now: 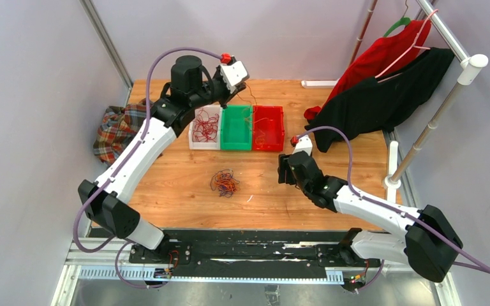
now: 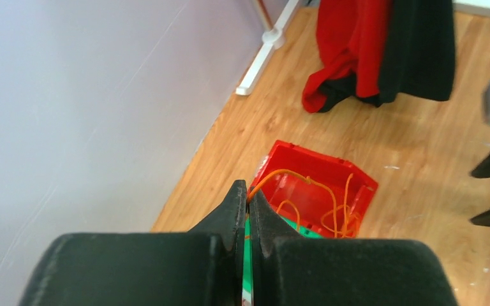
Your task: Untangle the cables
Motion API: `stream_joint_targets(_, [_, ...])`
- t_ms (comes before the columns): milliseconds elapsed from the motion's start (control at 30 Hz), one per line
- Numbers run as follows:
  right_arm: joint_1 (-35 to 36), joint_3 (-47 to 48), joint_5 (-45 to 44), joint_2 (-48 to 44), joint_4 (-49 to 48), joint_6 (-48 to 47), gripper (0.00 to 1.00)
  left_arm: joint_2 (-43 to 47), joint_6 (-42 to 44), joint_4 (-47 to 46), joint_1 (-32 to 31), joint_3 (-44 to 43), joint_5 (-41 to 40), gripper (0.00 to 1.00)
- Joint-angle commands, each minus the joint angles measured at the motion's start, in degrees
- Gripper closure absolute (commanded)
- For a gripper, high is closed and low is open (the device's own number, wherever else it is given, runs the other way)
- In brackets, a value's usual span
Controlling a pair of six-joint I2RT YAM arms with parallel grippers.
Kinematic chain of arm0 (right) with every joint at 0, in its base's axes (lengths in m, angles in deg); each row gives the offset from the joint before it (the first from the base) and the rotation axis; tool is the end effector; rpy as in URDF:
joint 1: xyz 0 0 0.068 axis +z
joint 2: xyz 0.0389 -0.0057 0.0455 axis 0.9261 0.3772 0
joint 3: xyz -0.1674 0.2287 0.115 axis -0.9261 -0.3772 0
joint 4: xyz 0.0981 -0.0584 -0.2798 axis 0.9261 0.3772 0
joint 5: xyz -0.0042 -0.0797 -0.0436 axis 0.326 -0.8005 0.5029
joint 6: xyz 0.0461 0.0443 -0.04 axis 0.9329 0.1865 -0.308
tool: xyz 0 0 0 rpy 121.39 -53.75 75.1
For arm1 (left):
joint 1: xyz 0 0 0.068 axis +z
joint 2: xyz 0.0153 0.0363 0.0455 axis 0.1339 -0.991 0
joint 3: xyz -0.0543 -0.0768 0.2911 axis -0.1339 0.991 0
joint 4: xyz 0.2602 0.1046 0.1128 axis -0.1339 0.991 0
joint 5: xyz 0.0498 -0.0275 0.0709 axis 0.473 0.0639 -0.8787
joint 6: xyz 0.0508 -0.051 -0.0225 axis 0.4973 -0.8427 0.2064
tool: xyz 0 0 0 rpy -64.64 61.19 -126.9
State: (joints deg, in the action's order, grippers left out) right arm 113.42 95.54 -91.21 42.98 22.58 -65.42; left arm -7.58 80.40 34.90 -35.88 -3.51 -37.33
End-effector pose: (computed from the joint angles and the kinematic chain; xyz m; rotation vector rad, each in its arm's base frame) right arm 0.2201 0.1904 0.2211 -0.1485 2.0634 0.3549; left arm 0.3411 -0.2156 0.4800 1.1105 1.3543 -0.4169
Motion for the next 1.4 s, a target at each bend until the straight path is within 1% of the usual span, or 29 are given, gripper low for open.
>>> stream_joint_targets(0, [-0.5, -1.3, -3.0, -1.3, 0.9, 1.0, 0.39, -2.0, 1.5, -6.9, 1.8, 0.8, -3.9, 0.99])
stream_joint_targets(367, [-0.5, -1.2, -3.0, 1.6, 0.9, 1.8, 0.4, -8.2, -5.3, -11.9, 4.0, -2.6, -3.9, 0.99])
stream_joint_targets(500, [-0.6, -0.9, -3.1, 2.1, 1.0, 1.4, 0.41, -9.4, -9.6, -15.3, 4.9, -5.8, -3.0, 0.99])
stream_joint_targets(633, [-0.6, -0.7, -3.0, 2.6, 0.9, 1.5, 0.41, -10.1, -11.7, -15.8, 5.0, -9.3, -0.9, 1.0])
stream_joint_targets(800, [-0.6, -0.2, -3.0, 3.7, 1.0, 2.0, 0.42, -10.5, -8.3, -13.9, 5.1, -7.9, -1.0, 0.99])
stream_joint_targets(967, [-0.6, -0.3, -3.0, 3.4, 1.2, 1.6, 0.42, -10.5, -5.5, -12.2, 5.3, -3.3, -0.7, 0.99])
stream_joint_targets(1067, [-0.5, -0.7, -3.1, 2.8, 1.3, 1.4, 0.42, -11.3, -3.3, -10.6, 5.3, -1.7, -2.0, 1.0])
stream_joint_targets(1167, [-0.6, -1.3, -3.0, 2.5, 1.3, 1.6, 0.42, -12.6, -0.4, -9.8, 5.2, -0.4, -4.8, 0.99])
stream_joint_targets(1233, [-0.5, -1.6, -4.0, 2.5, 1.4, 1.6, 0.42, -13.6, 2.1, -8.8, 5.3, 0.2, -8.2, 1.0])
stream_joint_targets(1367, [-0.5, -2.0, -5.1, 2.6, 1.6, 1.7, 0.42, -16.1, 3.9, -7.0, 5.1, 0.4, -15.2, 1.0])
